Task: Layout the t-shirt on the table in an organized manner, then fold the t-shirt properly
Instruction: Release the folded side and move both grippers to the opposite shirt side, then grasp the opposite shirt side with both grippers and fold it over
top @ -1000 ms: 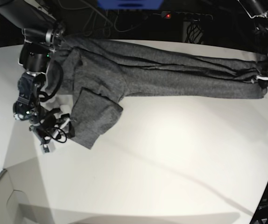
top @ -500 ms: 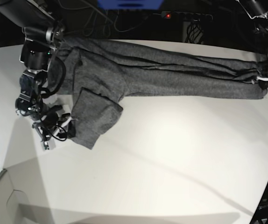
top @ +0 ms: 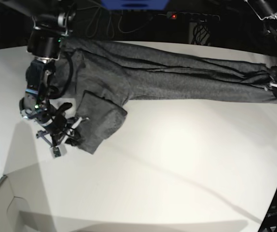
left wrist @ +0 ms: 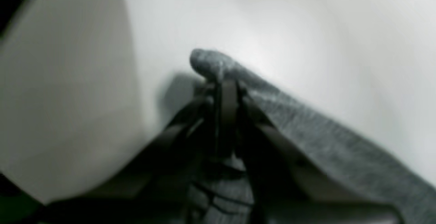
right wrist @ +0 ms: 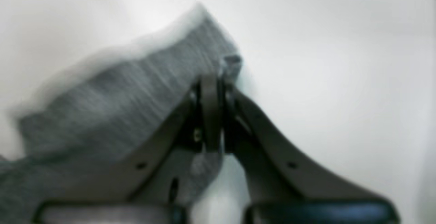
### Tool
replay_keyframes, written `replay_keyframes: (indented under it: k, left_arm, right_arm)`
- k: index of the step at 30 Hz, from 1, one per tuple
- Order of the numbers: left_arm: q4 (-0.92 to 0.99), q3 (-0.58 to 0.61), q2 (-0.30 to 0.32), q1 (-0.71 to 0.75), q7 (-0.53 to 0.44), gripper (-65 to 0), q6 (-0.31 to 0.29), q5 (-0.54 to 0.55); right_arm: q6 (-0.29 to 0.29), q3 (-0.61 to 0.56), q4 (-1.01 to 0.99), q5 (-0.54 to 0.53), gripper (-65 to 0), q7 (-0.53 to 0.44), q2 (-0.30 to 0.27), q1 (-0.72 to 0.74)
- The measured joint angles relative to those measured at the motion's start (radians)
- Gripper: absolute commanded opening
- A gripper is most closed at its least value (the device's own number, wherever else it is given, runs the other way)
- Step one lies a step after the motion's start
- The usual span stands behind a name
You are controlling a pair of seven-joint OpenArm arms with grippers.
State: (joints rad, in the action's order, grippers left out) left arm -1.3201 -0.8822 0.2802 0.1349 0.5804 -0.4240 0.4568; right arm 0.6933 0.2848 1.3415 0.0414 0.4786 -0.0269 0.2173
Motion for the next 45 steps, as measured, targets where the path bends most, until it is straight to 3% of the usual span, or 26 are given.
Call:
replay_keyframes:
  k: [5,8,11,18,22,25,28,32,34,41,45]
  left_arm:
    - [-0.082,-0.006,0.003,0.000,-0.005,-65.0,0.001,0.000]
    - [-0.110,-0.006,0.002,0.002,-0.004,-64.9,0.001,0.000]
    - [-0.114,-0.006,0.002,0.001,-0.004,-64.9,0.001,0.001]
    - [-0.127,-0.006,-0.037,0.058,0.003,-64.9,0.004,-0.004]
    - [-0.150,-0.076,-0.092,0.074,0.000,-64.9,0.001,0.002]
    - [-0.139,-0.119,-0.094,0.073,0.000,-64.8,0.002,-0.003]
    - [-0.139,-0.126,-0.087,0.072,-0.002,-58.1,0.002,-0.003]
    - [-0.139,-0.126,-0.087,0.076,-0.004,-35.9,0.002,-0.003]
    - [-0.141,-0.127,-0.091,0.080,-0.005,-28.8,0.002,-0.003]
    - [-0.168,-0.172,-0.103,0.105,0.004,-28.9,0.002,0.015]
    - [-0.276,-0.214,-0.093,0.106,0.041,-28.9,0.008,0.174]
  right_arm:
    - [-0.001,-0.090,0.227,-0.008,-65.0,-0.006,0.050,-0.089]
    - [0.005,-0.151,0.338,0.007,-65.0,0.074,0.075,-0.155]
    - [0.005,-0.206,0.437,-0.002,-65.0,0.087,0.098,-0.196]
    - [0.005,-0.266,0.482,0.003,-65.0,0.101,0.111,-0.232]
    - [0.005,-0.259,0.482,0.003,-65.0,0.098,0.106,-0.229]
    - [0.005,-0.259,0.482,0.003,-65.0,0.098,0.104,-0.229]
    - [0.005,-0.259,0.482,0.002,-65.0,0.098,0.105,-0.232]
    - [0.005,-0.259,0.482,0.003,-65.0,0.098,0.104,-0.232]
    - [0.005,-0.259,0.482,0.003,-65.0,0.098,0.104,-0.232]
    - [0.006,-0.262,0.490,0.002,-65.0,0.098,0.105,-0.245]
    - [0.005,-0.292,0.510,0.004,-65.0,0.102,0.113,-0.285]
